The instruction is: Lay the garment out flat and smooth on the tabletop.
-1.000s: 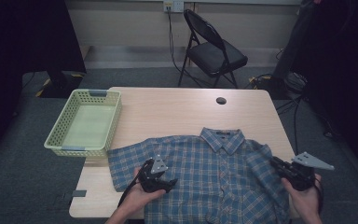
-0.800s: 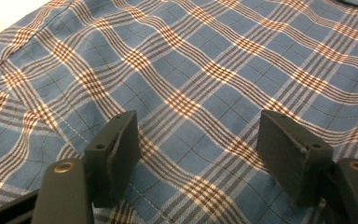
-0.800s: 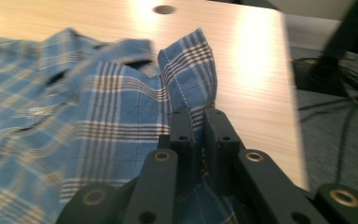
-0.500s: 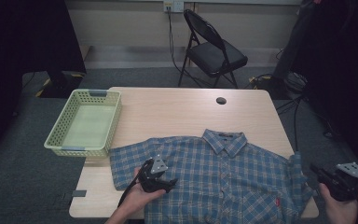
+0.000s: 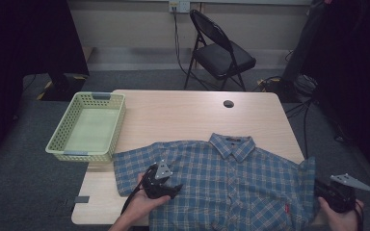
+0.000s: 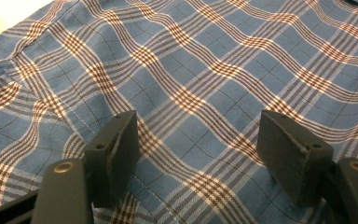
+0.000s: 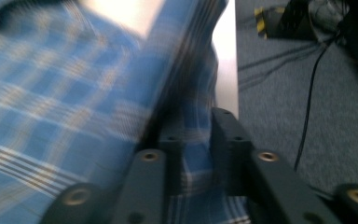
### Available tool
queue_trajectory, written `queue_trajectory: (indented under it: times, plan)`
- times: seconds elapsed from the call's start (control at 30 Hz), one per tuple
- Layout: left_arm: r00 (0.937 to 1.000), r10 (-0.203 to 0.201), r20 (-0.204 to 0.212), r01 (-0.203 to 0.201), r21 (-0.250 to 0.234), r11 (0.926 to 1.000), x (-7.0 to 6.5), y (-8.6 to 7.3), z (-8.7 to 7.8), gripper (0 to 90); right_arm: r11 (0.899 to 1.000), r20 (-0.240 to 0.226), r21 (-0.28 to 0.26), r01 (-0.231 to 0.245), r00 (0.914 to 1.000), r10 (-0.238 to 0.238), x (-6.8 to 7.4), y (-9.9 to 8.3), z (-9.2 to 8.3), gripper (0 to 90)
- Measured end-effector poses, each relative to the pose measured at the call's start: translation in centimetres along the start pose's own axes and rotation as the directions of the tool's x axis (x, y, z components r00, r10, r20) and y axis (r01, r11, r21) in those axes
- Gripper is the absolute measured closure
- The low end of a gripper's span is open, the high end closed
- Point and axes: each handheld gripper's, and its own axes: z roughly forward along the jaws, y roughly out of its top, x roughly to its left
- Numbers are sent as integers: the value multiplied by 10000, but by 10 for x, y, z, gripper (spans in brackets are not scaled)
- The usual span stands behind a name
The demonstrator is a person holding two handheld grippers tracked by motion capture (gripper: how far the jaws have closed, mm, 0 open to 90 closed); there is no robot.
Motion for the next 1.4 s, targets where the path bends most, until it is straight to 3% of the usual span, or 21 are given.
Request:
queue_trajectory:
  times: [0.07, 0.17, 0.2, 0.27, 0.33, 0.4, 0.53, 0.67, 0.77, 0.83, 0.9, 1.0, 1.1, 1.2, 1.3, 1.4]
  plan:
    - [10000, -14, 5, 14, -3, 10000, 0, 0, 0, 292, 9997, 16, 157, 199, 9998, -199, 1, -5, 6, 564]
    - [10000, 1, 8, -1, -2, 10000, 0, 0, 0, 292, 9990, 162, 362, 251, 9995, -257, 0, -10, 11, 536]
    - [10000, 0, 7, 0, -4, 10000, 0, 0, 0, 292, 9991, 90, 319, 262, 9996, -265, -1, -11, 11, 573]
    - [10000, -3, 4, 3, -4, 10000, 0, 0, 0, 292, 9986, 127, 288, 436, 9990, -440, -1, -11, 9, 786]
    - [10000, -10, -5, 10, -4, 10000, 0, 0, 0, 292, 9983, 191, 258, 520, 9984, -525, -1, -13, 8, 869]
    - [10000, -14, -11, 14, -5, 10000, 0, 0, 0, 292, 9991, 243, 261, 348, 9991, -354, -5, -15, 5, 884]
    - [10000, -16, -12, 16, -5, 10000, 0, 0, 0, 292, 9998, 1078, 120, -135, 9941, 121, -19, -23, -6, 888]
    - [10000, -57, -53, 57, -3, 10000, -1, 0, 0, 292, 9944, 1768, -223, -1028, 9786, 1052, -42, -35, -27, 887]
    - [9999, -96, -99, 97, 1, 10000, -1, 0, 0, 292, 9895, 2137, -333, -1407, 9661, 1445, -51, -45, -43, 881]
    - [9999, -113, -128, 113, 28, 9999, -1, 0, 0, 292, 9886, 2122, -199, -1491, 9657, 1499, -50, -49, -49, 855]
    - [9996, -181, -199, 181, 15, 9998, -1, 0, -1, 291, 9912, 2362, -302, -1287, 9627, 1322, -45, -52, -54, 782]
    - [9994, -243, -261, 246, 111, 9996, -1, 1, 0, 291, 9855, 2311, -628, -1579, 9583, 1683, -39, -50, -62, 659]
    - [9992, -307, -269, 311, 117, 9994, 0, 2, 0, 287, 9838, 1565, -1038, -1459, 9745, 1610, -29, -43, -64, 605]
    - [9995, -252, -173, 254, 137, 9996, 1, 2, 0, 278, 9845, 481, -1353, -1120, 9917, 1194, -10, -31, -58, 506]
    - [9989, -465, -93, 467, 265, 9986, 2, 3, -2, 268, 9898, -315, -1244, -694, 9973, 660, 16, -16, -47, 430]
    - [9972, -735, -159, 741, 370, 9966, 2, 6, -4, 262, 9945, -925, -1046, -93, 9957, -4, 44, -1, -36, 358]
